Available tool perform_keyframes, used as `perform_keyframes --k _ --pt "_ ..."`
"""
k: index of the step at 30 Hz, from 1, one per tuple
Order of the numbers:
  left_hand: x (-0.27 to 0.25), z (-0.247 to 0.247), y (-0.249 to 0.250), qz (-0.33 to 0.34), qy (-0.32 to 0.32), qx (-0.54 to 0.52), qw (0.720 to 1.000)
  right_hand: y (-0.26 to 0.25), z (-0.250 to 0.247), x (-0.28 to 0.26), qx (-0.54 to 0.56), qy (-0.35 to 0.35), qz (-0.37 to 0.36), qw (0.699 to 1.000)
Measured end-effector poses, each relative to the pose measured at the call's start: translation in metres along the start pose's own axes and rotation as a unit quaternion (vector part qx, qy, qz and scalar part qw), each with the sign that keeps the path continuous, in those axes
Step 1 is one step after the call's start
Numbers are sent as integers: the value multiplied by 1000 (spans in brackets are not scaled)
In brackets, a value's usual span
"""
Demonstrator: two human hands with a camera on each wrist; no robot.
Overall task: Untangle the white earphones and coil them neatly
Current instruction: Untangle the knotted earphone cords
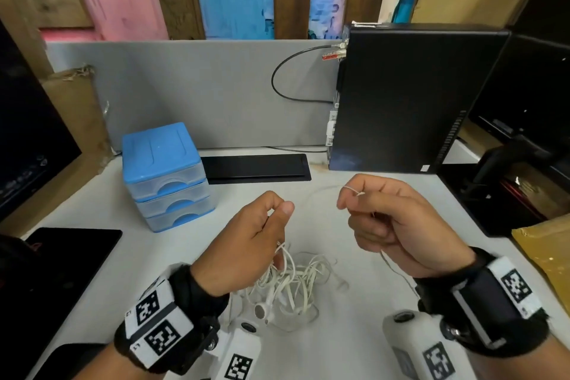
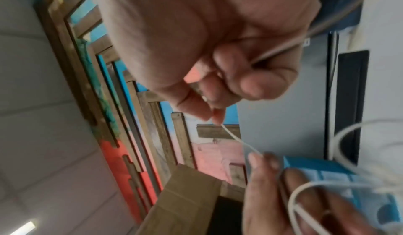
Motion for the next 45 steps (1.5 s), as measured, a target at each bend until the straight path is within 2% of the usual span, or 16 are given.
perform_keyframes --k 3,5,6,8,11,13,15,20,24,27,31,35,45 --pt "5 4 -12 -68 -13 -112 991 -18 4 -8 113 -70 -47 990" --pt "8 0 -19 -105 3 -187 977 -30 -2 -12 145 -88 -82 982" --pt "10 -2 -21 -114 8 -229 967 -34 -5 -14 127 -89 -94 983" --pt "13 -7 -25 -112 6 -310 944 -35 -10 -14 19 -63 -97 993" --pt "15 -13 -20 -65 -15 -372 926 -21 -8 -9 -141 -37 -42 988" --pt "14 -15 -14 -36 -18 -377 925 -9 0 -8 -179 -47 -3 983" --pt "12 -15 -9 -11 -23 -364 931 -2 9 -8 -206 -58 3 977" --pt "8 -12 -1 34 -51 -342 938 1 17 -9 -237 -25 -92 967" --pt "3 -10 6 60 -87 -331 938 5 17 -10 -286 -5 -131 949" --pt "3 -7 7 69 -77 -316 943 6 18 -13 -313 9 -162 936" --pt "4 -6 7 70 -5 -300 951 4 16 -14 -333 43 -201 920" --pt "4 -10 6 50 46 -296 953 5 16 -11 -339 32 -200 919" --pt "1 -6 5 -19 61 -308 949 11 13 -5 -332 -38 -164 928"
Point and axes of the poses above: each hand's wrist, its own x-axis towards the middle knuckle, its own z-axis out of the palm, y = z × x, the point moved 6 cm from there along x, towards the middle knuckle, and after that the axes turned 8 degrees about x, right-handed, at the moved point
